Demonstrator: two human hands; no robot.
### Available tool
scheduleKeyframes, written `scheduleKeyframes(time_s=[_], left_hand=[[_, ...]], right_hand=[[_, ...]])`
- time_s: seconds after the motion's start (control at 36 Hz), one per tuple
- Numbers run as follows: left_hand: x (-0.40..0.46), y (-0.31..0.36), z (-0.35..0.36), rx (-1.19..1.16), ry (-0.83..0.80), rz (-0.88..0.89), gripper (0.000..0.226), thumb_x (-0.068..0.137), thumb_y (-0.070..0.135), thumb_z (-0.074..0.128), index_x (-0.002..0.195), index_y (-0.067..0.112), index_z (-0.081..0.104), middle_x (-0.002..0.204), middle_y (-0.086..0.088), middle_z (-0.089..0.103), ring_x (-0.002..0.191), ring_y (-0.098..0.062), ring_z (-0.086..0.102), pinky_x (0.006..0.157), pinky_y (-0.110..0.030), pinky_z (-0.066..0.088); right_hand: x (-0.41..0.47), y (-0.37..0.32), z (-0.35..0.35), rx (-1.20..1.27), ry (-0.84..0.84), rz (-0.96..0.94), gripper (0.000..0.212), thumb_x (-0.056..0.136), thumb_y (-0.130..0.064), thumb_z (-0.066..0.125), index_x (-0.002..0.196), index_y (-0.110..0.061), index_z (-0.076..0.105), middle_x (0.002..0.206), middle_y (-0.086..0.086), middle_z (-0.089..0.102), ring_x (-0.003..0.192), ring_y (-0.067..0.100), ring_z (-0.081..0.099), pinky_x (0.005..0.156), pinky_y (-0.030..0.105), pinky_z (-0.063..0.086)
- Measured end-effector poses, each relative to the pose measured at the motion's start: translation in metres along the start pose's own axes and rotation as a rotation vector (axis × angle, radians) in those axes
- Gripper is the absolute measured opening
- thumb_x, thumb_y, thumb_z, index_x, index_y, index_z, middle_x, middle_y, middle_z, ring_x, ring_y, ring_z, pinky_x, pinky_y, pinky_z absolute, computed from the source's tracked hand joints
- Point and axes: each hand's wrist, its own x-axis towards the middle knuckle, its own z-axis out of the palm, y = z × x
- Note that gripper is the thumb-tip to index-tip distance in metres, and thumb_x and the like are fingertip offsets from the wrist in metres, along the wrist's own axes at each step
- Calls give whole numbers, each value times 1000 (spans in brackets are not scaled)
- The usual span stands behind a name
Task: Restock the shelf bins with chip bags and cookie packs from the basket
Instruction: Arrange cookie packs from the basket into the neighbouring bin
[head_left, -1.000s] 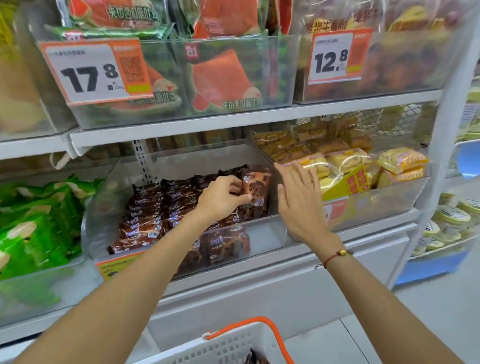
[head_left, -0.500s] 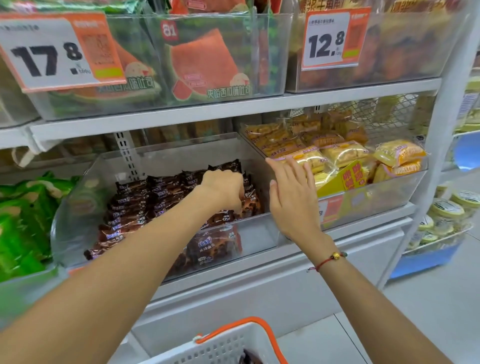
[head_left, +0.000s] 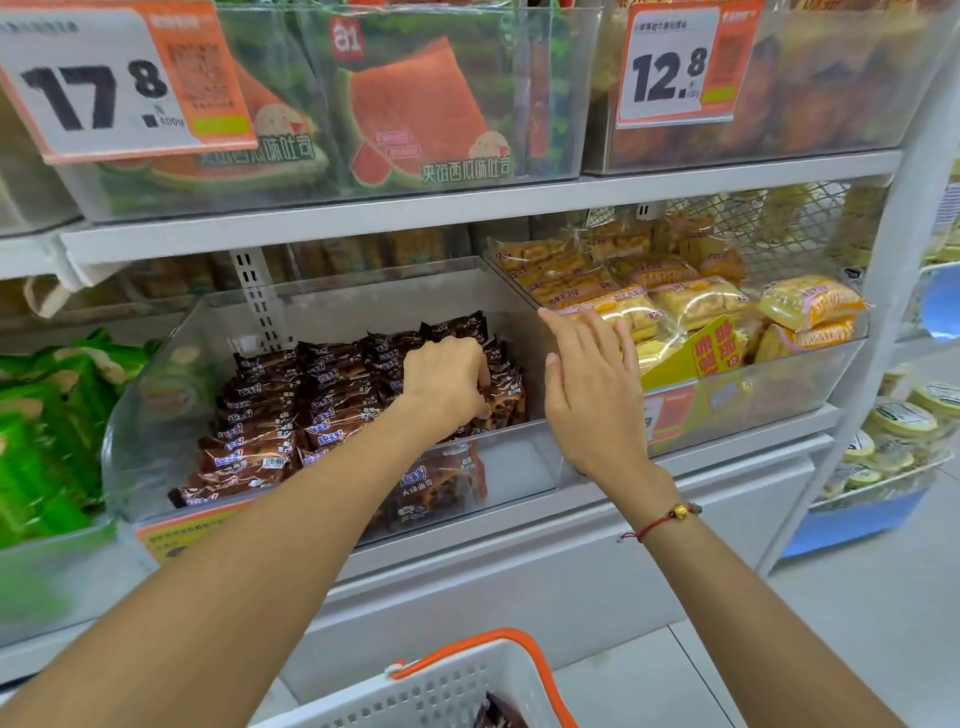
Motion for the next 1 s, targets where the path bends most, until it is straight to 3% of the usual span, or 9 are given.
scheduleKeyframes(time_s=[0.22, 0.36, 0.44, 0.56, 0.69, 0.89, 1.0], left_hand=[[-1, 9, -4, 13, -77, -33, 33, 75, 27, 78, 106, 22, 65, 106, -2, 64, 100, -25, 60, 72, -31, 38], [-8, 9, -10, -9, -68, -19, 35, 79, 26, 73, 113, 21, 64, 112, -3, 63, 104, -24, 59, 73, -31, 37], [-19, 4, -16, -85, 9, -10, 36, 80, 30, 74, 115, 24, 63, 117, 0, 62, 109, -23, 57, 76, -32, 39], [-49, -1, -26, -207, 185, -15, 30, 84, 24, 70, 114, 29, 64, 120, 4, 60, 111, -19, 57, 76, -33, 42], [-103, -8, -26, -382, 340, -32, 22, 85, 22, 65, 104, 35, 65, 110, 13, 63, 102, -11, 60, 72, -30, 44], [-179, -19, 15, -500, 510, -42, 20, 81, 15, 68, 91, 32, 66, 97, 22, 61, 94, -4, 54, 70, -21, 38], [-211, -23, 57, -652, 333, -203, 25, 82, 18, 69, 93, 40, 63, 92, 21, 60, 85, -3, 57, 64, -25, 45]], right_hand=[[1, 0, -2, 15, -36, 0, 45, 94, -19, 31, 136, -15, 48, 131, 1, 55, 137, 24, 34, 117, 45, 16], [7, 3, -14, -5, -223, -20, 52, 94, -26, 30, 144, -14, 37, 143, 4, 46, 143, 26, 24, 118, 45, 8], [8, 7, -23, -21, -243, -60, 50, 95, -25, 40, 143, -11, 38, 146, 7, 42, 141, 27, 27, 118, 44, 16], [-10, -1, -40, 25, -88, -94, 45, 90, -17, 56, 134, -10, 50, 136, 5, 50, 130, 23, 41, 110, 38, 32], [-68, -13, -54, 173, -96, -122, 27, 89, -14, 53, 113, -14, 63, 118, 3, 59, 112, 19, 49, 96, 25, 35], [-166, -13, -50, 233, -347, -75, 19, 87, -17, 54, 96, -25, 68, 96, -12, 61, 95, 6, 52, 75, 17, 44], [-205, -17, -38, 233, -538, -58, 19, 86, -17, 56, 94, -30, 68, 93, -17, 59, 92, 1, 50, 69, 12, 37]])
